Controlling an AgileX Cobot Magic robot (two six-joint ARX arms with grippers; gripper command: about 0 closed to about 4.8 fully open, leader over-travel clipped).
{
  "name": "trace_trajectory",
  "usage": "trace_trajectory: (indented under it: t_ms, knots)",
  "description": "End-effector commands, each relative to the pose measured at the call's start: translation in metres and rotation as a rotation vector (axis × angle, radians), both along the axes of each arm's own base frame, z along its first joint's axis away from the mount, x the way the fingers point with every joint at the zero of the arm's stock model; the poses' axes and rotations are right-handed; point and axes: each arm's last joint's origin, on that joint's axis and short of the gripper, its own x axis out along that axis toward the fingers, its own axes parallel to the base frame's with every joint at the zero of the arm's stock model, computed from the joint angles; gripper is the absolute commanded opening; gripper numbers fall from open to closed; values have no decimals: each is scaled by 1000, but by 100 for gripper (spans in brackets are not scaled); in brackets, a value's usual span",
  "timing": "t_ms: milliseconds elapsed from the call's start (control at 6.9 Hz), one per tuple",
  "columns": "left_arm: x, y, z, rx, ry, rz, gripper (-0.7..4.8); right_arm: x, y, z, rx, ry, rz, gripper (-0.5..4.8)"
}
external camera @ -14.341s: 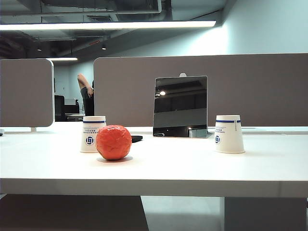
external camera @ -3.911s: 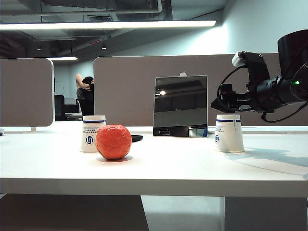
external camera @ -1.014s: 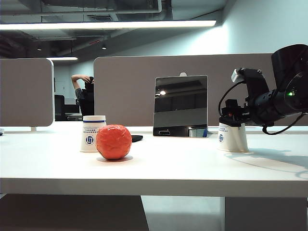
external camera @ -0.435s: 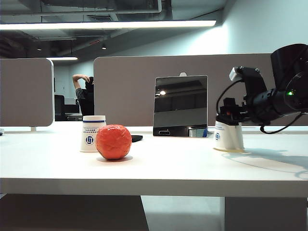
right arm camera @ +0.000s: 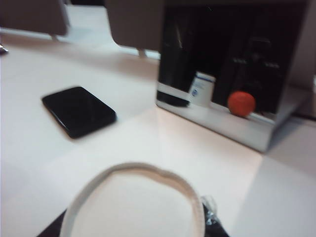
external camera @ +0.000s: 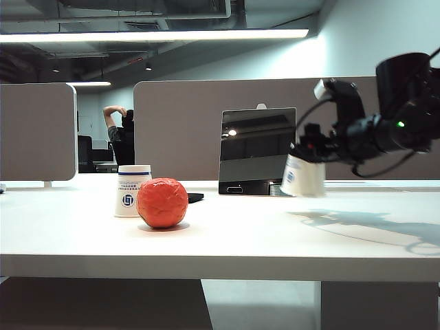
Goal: Carefully pick up the cup on the right and stack it on top of the cup on the left.
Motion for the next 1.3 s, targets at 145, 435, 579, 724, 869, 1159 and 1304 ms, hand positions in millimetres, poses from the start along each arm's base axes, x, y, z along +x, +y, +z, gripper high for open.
trace_trajectory:
  t_ms: [145, 435, 579, 724, 869, 1159, 1304]
  knots:
    - [0, 0, 2, -2, -14, 2, -5, 4, 60, 39, 56, -128, 171, 282]
    - [0, 0, 2, -2, -14, 2, -5, 2, 86, 56, 74, -177, 231, 282]
    - [0, 0, 2, -2, -14, 2, -5, 0, 98, 63, 80, -190, 258, 282]
    - [0, 0, 2, -2, -14, 2, -5, -1, 117, 75, 85, -193, 298, 283]
    - [0, 0, 2, -2, -14, 2, -5, 0, 128, 83, 83, -190, 315, 283]
    - [0, 0, 2, -2, -14, 2, -5, 17, 182, 78, 79, -154, 393, 283]
    - [0, 0, 2, -2, -14, 2, -5, 20, 199, 69, 75, -138, 416, 283]
